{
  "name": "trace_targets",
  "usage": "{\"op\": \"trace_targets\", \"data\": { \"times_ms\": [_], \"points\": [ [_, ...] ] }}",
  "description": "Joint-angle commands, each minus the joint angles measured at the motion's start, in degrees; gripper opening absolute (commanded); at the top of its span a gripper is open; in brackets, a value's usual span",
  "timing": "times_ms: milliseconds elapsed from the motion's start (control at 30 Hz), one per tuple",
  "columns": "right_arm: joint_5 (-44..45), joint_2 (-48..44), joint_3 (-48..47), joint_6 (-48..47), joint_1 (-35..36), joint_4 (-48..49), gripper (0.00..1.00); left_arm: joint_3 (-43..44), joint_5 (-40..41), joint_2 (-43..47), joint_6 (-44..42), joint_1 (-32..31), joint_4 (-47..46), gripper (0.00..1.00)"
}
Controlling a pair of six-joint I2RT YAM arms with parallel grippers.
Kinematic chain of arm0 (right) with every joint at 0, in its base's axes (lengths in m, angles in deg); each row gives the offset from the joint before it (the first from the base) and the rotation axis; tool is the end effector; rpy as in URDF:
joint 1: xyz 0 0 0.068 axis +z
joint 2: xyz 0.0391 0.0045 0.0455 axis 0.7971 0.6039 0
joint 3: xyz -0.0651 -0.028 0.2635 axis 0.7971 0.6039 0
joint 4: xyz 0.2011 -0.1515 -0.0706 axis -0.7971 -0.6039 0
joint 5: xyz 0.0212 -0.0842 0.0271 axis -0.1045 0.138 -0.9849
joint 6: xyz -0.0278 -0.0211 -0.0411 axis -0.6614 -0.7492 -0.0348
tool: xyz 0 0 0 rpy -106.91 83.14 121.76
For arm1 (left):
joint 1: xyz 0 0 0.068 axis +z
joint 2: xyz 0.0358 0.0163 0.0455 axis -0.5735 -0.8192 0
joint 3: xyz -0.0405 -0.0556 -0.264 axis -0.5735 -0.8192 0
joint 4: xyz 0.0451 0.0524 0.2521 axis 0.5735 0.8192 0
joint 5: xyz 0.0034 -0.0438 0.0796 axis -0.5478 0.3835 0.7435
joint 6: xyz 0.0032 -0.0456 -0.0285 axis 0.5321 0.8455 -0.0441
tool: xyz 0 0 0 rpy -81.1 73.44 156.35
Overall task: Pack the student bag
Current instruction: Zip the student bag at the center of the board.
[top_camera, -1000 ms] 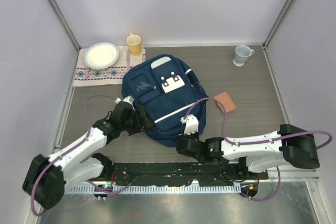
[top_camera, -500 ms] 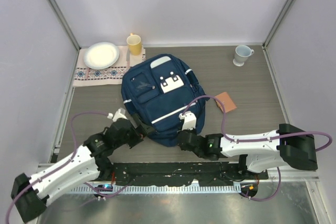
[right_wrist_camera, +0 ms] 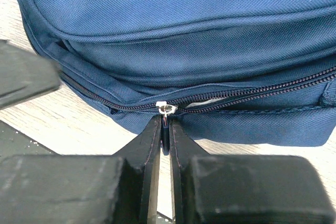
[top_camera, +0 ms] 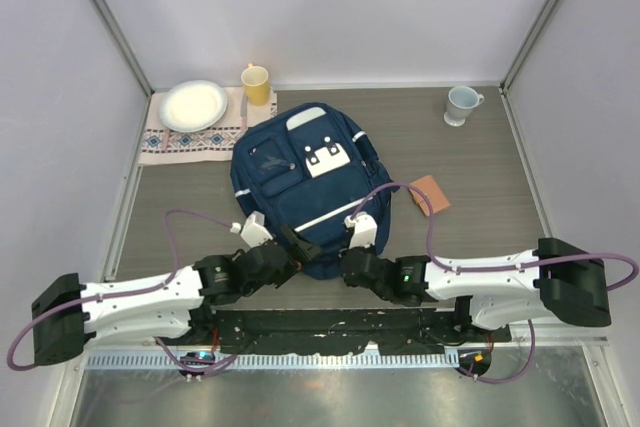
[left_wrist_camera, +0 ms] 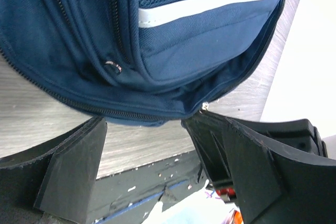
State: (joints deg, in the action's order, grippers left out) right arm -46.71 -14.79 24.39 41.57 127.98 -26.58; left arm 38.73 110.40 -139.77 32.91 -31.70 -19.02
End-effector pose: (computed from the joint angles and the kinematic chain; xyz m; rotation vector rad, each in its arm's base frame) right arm 0.0786 0.2230 0.1787 -0.3420 2.2471 0.4656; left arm 0.0838 -0.1578 0.1924 -0.7412 2.2890 -0.9961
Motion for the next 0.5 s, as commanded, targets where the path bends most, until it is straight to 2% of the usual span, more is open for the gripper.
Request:
{"op": "trace_targets", "data": {
  "times_ms": [0,100,233,367,467],
  "points": [
    [1.4,-3.1,1.2,0.6,-0.5,3.0,0.01,1.8,3.0,-5.9,1.7,-0.2,-10.4,0.95],
    [1.1,-3.8,1.9,0.9,-0.5,2.9,0.01,0.0,1.7,-8.9,4.6,-0.5,-17.5,0.94],
    [1.7,-4.5,2.2,0.8,-0.5,2.5,0.01,-0.2,1.0,-11.6,5.5,-0.6,-19.1,0.9],
    [1.6,-5.5,2.6,0.3,-0.5,3.0,0.01,0.7,0.2,-13.9,6.2,-0.6,-19.3,0.71],
    [1.3,-6.0,2.9,-0.4,-0.4,3.9,0.01,1.0,-0.3,-15.6,6.6,-0.6,-19.0,0.62]
  ]
}}
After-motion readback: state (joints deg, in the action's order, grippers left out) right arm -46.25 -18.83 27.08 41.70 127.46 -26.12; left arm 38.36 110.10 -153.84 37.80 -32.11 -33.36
